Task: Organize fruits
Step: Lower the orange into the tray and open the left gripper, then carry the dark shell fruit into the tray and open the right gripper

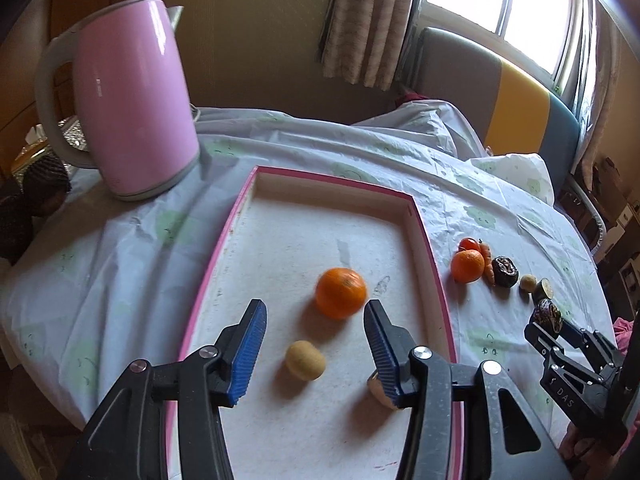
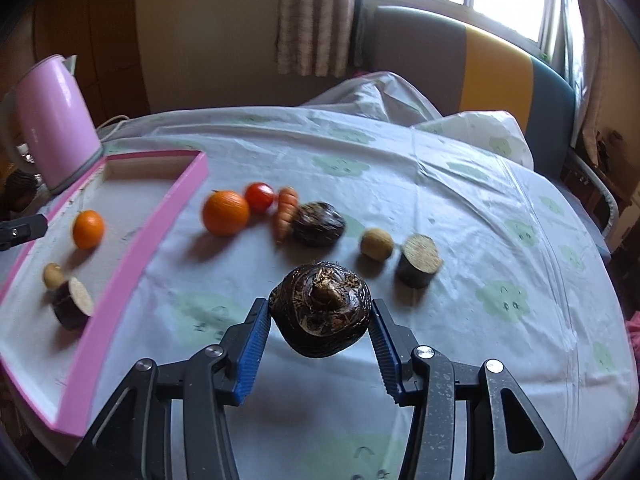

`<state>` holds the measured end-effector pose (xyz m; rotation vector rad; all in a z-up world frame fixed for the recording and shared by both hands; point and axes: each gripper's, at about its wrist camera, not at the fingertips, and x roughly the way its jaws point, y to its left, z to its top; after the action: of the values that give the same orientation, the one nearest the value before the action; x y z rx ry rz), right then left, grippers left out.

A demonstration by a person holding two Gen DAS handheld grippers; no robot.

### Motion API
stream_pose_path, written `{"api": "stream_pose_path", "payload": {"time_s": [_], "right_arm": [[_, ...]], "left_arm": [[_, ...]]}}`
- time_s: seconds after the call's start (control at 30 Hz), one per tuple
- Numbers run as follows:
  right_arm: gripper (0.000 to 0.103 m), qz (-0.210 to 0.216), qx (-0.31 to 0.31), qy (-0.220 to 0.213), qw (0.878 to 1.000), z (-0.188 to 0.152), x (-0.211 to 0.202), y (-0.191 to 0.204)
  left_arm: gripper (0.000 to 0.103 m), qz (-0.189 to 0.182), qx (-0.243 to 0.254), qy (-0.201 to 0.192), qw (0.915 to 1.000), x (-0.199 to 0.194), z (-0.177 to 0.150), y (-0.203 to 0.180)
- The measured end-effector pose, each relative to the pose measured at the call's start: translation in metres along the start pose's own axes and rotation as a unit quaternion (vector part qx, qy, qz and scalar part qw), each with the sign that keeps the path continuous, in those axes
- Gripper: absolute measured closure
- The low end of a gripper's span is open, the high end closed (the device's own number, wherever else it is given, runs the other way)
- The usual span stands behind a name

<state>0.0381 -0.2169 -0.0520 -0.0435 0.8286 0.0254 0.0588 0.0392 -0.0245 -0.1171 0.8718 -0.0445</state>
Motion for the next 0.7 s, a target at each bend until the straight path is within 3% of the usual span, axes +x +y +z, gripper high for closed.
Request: {"api": "stream_pose_path", "payload": {"time_s": [0.33, 0.7], "right_arm": [[0.053, 0.062, -0.069, -0.044, 0.995, 0.031, -0.028, 0.092], [0.053, 0.128, -0.166, -0.04, 0.977, 0.036, -0.021, 0.192]], "left_arm": [[0.052, 0.021, -0.04, -0.027, 0.9986, -0.031, -0.006, 0.04], [0.052, 0.056, -0.095, -0.043, 0.993, -0.05, -0.017, 0.088]]}}
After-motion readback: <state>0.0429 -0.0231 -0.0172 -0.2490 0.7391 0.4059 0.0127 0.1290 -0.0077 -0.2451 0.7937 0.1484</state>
